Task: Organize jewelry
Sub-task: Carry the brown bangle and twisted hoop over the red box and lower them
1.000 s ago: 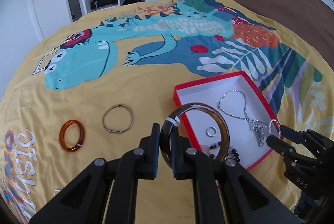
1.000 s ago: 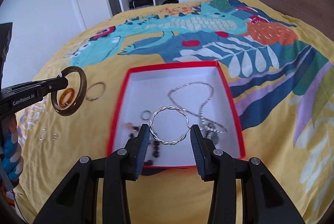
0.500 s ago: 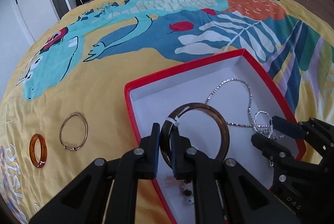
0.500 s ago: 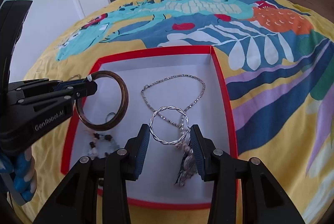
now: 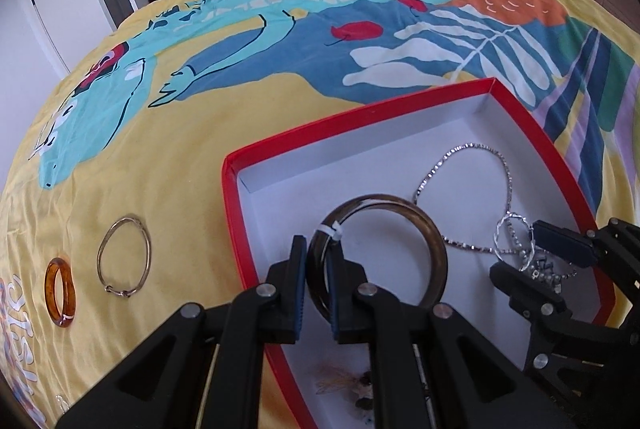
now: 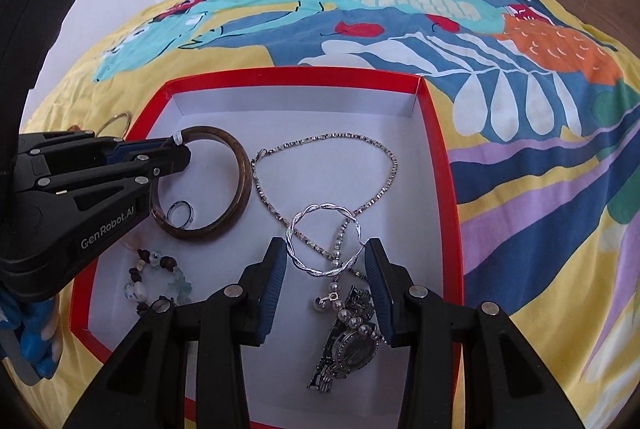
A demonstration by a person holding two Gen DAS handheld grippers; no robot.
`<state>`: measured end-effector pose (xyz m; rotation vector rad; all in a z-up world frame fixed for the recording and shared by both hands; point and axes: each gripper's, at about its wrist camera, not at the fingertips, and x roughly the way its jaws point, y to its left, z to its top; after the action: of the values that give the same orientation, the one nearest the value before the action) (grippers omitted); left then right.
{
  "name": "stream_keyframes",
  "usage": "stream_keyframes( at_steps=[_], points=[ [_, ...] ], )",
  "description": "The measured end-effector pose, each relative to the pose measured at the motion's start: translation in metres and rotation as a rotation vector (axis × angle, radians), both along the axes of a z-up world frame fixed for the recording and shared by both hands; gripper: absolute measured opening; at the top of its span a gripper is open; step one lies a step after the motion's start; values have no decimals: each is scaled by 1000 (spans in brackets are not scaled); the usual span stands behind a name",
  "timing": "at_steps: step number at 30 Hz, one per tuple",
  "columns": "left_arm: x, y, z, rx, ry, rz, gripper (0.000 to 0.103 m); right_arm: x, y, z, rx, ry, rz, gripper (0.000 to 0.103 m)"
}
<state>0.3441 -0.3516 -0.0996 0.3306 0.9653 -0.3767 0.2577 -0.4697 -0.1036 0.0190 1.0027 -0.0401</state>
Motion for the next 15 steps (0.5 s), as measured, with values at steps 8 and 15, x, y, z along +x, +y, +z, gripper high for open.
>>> stream_keyframes(
  at_steps=[8, 15],
  points=[
    [-4, 3, 1, -6, -15, -6, 10, -8, 2, -1, -54, 13, 9, 40],
    [-9, 6, 3, -17, -21, -13, 14, -9, 2, 0, -66, 15, 5, 41]
  ],
)
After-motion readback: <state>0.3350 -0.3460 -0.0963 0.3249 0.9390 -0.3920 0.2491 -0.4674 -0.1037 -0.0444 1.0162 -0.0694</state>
